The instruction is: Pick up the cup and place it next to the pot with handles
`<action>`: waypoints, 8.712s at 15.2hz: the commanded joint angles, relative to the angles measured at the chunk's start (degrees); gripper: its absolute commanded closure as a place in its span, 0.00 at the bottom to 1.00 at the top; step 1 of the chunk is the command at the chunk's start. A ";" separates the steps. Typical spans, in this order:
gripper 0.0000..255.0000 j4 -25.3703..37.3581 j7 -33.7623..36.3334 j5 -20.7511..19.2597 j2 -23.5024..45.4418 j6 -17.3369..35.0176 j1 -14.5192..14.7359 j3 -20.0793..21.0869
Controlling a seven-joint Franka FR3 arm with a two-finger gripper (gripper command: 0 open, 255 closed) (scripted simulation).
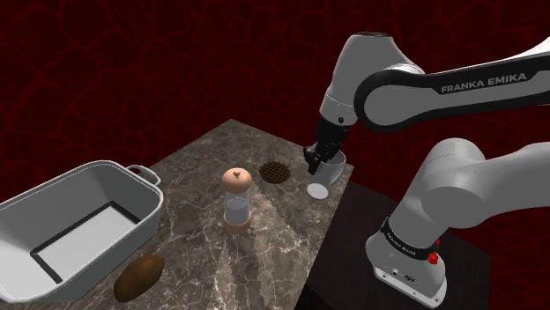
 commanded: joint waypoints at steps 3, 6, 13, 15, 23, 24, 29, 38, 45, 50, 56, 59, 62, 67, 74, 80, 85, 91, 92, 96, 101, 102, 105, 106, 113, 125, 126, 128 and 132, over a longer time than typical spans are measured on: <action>1.00 2.56 0.15 -0.76 -1.36 -3.90 -0.43 -0.56; 1.00 4.55 0.30 -1.25 -2.11 -6.63 -0.69 -0.93; 1.00 9.54 0.61 -2.25 -3.02 -12.49 -1.21 -1.74; 1.00 11.04 0.69 -2.51 -3.09 -14.06 -1.35 -1.96; 1.00 17.33 1.04 -3.41 -2.72 -19.97 -1.81 -2.74; 1.00 18.15 1.08 -3.51 -2.61 -20.68 -1.86 -2.83; 1.00 22.35 1.30 -3.98 -1.87 -24.13 -2.09 -3.25; 1.00 30.05 1.69 -4.66 0.07 -29.88 -2.42 -3.88; 1.00 38.75 5.22 -3.28 15.86 -22.26 -2.97 1.05; 1.00 47.01 8.29 -4.01 27.24 -18.81 -3.73 4.43; 1.00 59.28 12.86 -7.12 41.26 -17.00 -4.36 8.27; 1.00 66.55 15.48 -9.64 48.61 -17.17 -4.16 9.92; 1.00 74.83 18.16 -12.71 56.30 -18.19 -3.33 11.21; 1.00 91.94 22.10 -18.56 70.32 -22.30 0.04 12.21; 1.00 123.87 23.83 -25.46 91.81 -33.22 8.65 10.65; 1.00 113.30 24.25 -24.62 88.49 -26.15 6.48 11.05; 1.00 107.15 24.47 -24.31 87.17 -21.39 5.40 11.15; 1.00 101.41 24.71 -24.24 86.54 -16.36 4.57 11.13; 1.00 100.58 24.76 -24.25 86.51 -15.57 4.47 11.11; 1.00 97.54 24.94 -24.36 86.57 -12.53 4.13 11.02; 1.00 94.33 25.19 -24.63 87.00 -8.94 3.85 10.84; 1.00 93.76 25.24 -24.70 87.13 -8.25 3.81 10.80; 1.00 92.16 25.41 -24.93 87.60 -6.22 3.73 10.65; 1.00 91.67 25.47 -25.02 87.78 -5.56 3.71 10.60; 1.00 90.43 25.64 -25.27 88.34 -3.80 3.69 10.43; 0.00 92.73 25.11 -24.43 86.13 -8.21 3.45 10.93; 0.00 93.50 24.99 -24.24 85.65 -9.43 3.42 11.04; 0.00 93.49 24.99 -24.23 85.64 -9.42 3.42 11.04; 0.00 93.50 24.99 -24.24 85.65 -9.43 3.43 11.04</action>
